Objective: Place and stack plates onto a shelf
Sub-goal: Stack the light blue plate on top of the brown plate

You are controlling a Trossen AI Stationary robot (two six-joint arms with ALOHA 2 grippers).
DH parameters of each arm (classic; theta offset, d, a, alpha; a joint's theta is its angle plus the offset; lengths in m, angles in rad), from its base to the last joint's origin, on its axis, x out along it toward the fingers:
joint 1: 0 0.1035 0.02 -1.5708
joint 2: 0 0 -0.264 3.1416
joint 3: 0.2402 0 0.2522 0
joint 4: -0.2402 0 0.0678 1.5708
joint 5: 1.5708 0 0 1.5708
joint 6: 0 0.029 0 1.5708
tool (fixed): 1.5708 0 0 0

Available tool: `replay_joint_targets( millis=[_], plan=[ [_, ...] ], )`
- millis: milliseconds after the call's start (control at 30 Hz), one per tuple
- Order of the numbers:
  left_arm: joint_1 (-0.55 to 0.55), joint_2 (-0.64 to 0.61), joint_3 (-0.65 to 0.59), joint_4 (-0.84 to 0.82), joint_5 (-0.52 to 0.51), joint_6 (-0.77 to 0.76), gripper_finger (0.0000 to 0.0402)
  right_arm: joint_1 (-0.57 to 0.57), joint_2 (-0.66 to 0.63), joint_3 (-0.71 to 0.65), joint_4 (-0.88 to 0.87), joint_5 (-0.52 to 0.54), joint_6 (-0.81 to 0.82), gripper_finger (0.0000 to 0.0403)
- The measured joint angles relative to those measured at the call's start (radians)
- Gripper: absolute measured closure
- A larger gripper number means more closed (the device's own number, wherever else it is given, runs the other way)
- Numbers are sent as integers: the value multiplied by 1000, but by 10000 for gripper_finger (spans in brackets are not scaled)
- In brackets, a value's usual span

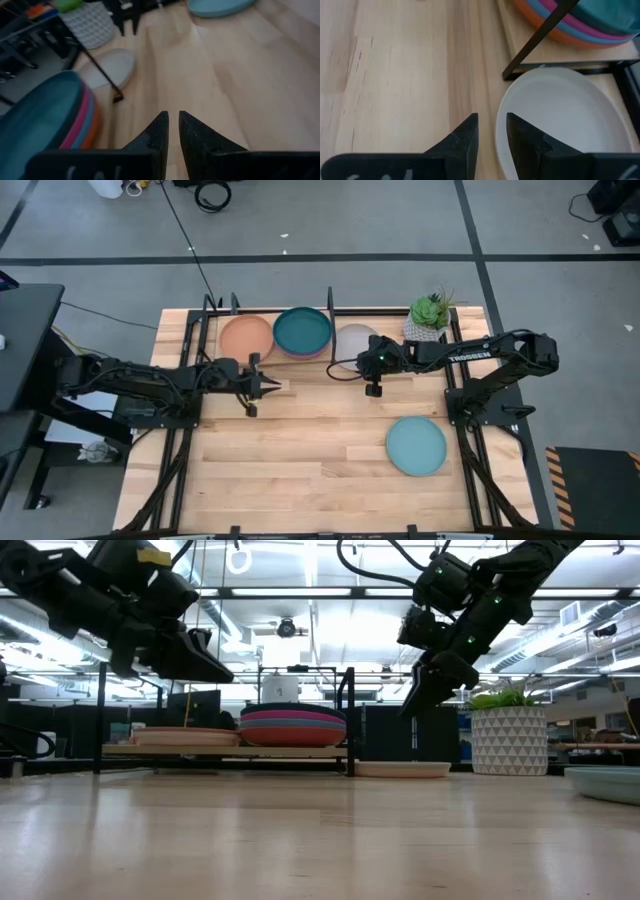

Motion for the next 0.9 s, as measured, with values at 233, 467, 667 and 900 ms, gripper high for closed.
replay_joint_targets(
  millis=[233, 467, 667, 900],
  plan=[
    [33, -22, -49, 100, 0, -12, 352, 1, 0, 0, 12, 0, 1, 289],
    [36, -22, -51, 105, -2, -21, 351, -2, 0, 0, 21, 18, -3, 284],
    [36, -21, -51, 76, -3, -125, 351, -23, 0, 0, -54, -21, 21, 284],
    [35, -21, -51, 14, -2, -205, 351, 109, 0, 0, -299, -56, 197, 284]
  ],
)
